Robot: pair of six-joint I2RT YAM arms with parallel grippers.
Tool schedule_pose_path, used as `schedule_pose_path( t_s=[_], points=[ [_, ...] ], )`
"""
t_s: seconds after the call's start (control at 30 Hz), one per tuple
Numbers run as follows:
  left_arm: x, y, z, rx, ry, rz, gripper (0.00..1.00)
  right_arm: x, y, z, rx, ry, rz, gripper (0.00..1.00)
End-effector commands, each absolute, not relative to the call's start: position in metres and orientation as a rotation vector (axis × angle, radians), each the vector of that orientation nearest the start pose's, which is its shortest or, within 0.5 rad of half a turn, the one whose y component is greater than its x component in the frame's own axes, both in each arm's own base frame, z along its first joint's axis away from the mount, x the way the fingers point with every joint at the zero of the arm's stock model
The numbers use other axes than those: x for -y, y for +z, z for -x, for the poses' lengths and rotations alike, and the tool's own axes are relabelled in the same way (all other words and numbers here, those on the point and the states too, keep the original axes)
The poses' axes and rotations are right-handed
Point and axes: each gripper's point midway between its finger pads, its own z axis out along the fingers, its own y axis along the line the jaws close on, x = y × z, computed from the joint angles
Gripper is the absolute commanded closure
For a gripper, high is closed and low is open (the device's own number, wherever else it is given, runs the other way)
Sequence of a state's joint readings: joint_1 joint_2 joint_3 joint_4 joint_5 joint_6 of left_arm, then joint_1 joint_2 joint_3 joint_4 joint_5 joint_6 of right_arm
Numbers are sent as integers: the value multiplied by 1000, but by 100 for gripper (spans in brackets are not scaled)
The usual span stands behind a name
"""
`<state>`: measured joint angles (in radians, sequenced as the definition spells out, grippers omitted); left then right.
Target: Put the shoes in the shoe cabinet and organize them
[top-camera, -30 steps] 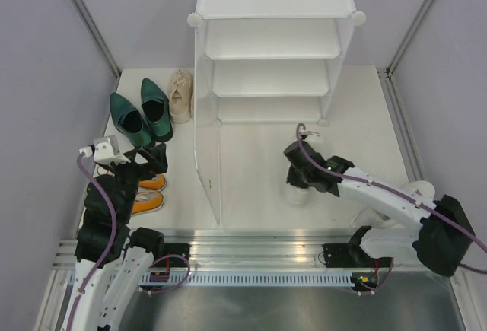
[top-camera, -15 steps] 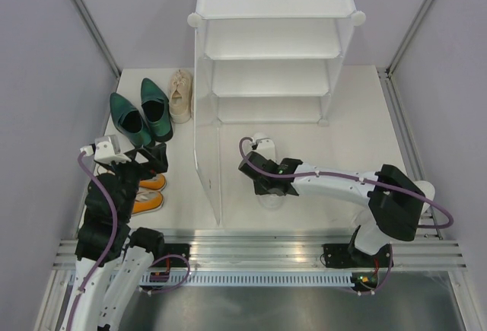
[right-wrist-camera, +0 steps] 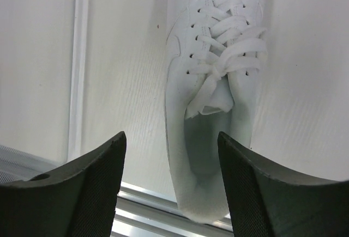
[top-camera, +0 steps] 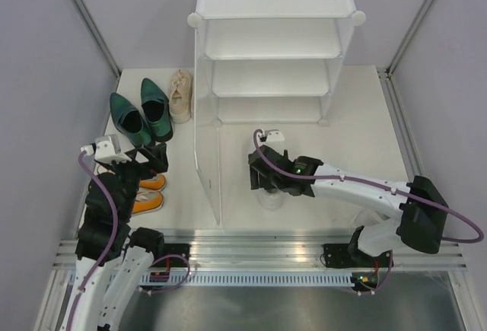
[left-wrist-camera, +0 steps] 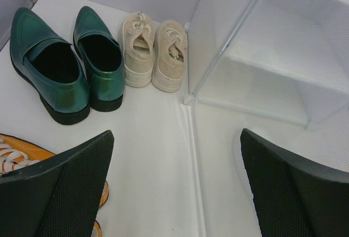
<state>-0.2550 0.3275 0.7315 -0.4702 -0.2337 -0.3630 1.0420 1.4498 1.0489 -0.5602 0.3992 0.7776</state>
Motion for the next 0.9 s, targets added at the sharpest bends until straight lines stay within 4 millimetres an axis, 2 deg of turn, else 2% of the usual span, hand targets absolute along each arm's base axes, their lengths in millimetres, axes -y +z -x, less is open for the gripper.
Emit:
schedule_pose_path(
  t_s=[0.0, 0.1, 0.13, 0.17, 0.2, 0.23, 0.33, 0.47, 0.57, 0.87],
  points=[
    [29, 296, -221, -1612, -281, 287, 0, -280, 160, -216, -2344, 365, 100, 27],
    [29, 295, -222, -1620, -279, 286, 0, -266, 180, -216, -2265, 388, 15, 26],
    [29, 295, -222, -1622, -279, 285, 0, -257, 175, -215, -2259, 368, -15, 17],
    [29, 294, -222, -1623, -278, 286, 0, -250, 179, -215, -2237, 369, -44, 2],
    [29, 294, -222, -1624, -276, 285, 0, -243, 175, -216, -2222, 341, -64, 2],
    [29, 294, -222, -1623, -278, 284, 0, -235, 163, -213, -2235, 307, -60, 2],
    [29, 295, -222, -1621, -276, 286, 0, -233, 143, -202, -2290, 261, 32, 2],
    [29, 293, -223, -1629, -275, 285, 0, -251, 132, -182, -2309, 266, 146, 2],
    [29, 292, -224, -1632, -274, 285, 0, -261, 128, -173, -2298, 257, 164, 2],
    [30, 292, -225, -1636, -275, 280, 0, -253, 110, -183, -2260, 128, 20, 2]
  ],
)
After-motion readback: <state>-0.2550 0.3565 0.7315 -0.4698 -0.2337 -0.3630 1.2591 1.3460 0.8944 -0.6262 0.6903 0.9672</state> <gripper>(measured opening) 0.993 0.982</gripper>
